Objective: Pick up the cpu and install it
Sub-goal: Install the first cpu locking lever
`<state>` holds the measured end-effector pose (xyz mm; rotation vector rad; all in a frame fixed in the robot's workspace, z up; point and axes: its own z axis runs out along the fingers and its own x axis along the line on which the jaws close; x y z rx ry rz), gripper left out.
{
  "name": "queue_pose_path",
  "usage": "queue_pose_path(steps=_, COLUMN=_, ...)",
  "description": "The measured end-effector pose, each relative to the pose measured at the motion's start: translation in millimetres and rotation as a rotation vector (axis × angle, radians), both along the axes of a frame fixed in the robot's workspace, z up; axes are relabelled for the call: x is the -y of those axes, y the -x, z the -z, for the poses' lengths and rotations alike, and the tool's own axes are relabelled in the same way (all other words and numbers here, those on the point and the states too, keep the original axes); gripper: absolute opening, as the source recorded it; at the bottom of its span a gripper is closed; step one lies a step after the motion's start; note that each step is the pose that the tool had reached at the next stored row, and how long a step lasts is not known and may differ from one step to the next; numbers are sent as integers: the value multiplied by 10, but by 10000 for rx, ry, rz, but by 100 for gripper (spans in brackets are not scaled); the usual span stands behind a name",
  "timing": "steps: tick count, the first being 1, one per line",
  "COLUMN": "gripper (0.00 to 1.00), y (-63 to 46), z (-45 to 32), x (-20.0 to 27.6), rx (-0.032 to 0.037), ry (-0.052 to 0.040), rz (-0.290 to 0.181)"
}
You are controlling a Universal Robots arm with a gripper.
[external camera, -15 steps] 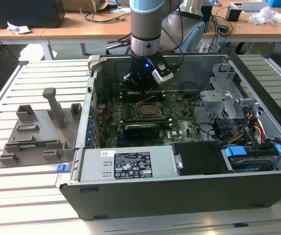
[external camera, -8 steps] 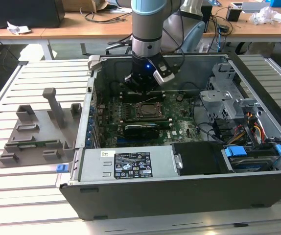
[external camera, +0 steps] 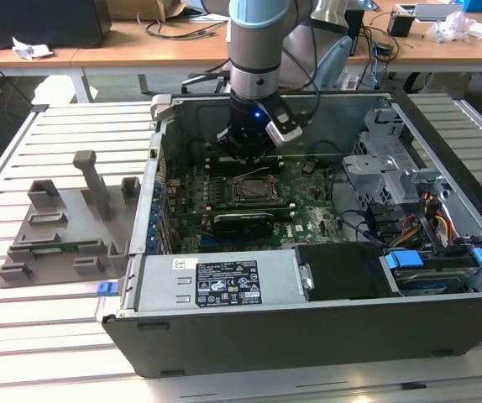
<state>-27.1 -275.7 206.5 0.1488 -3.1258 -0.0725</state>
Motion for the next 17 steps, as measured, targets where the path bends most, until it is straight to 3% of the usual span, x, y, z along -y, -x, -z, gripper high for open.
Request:
queue_pose_path(steps=5, gripper=11, y=-6, z=1, x=0, rx=2, ry=10, rz=1)
queue_pose_path(steps=8, gripper=11, y=-6, z=-35, x=-1, rx=3, ry=80, rz=0)
queue_pose_path(steps=10, gripper=11, y=-11, z=-83, x=-1, rx=3, ry=90, rz=-1)
queue_pose_path(steps=12, gripper=11, y=-16, z=-202, x=-1, rx=3, ry=91, rz=2)
queue_pose_path(steps=17, gripper=11, y=-23, z=-291, x=0, rx=1, ry=97, rz=-2)
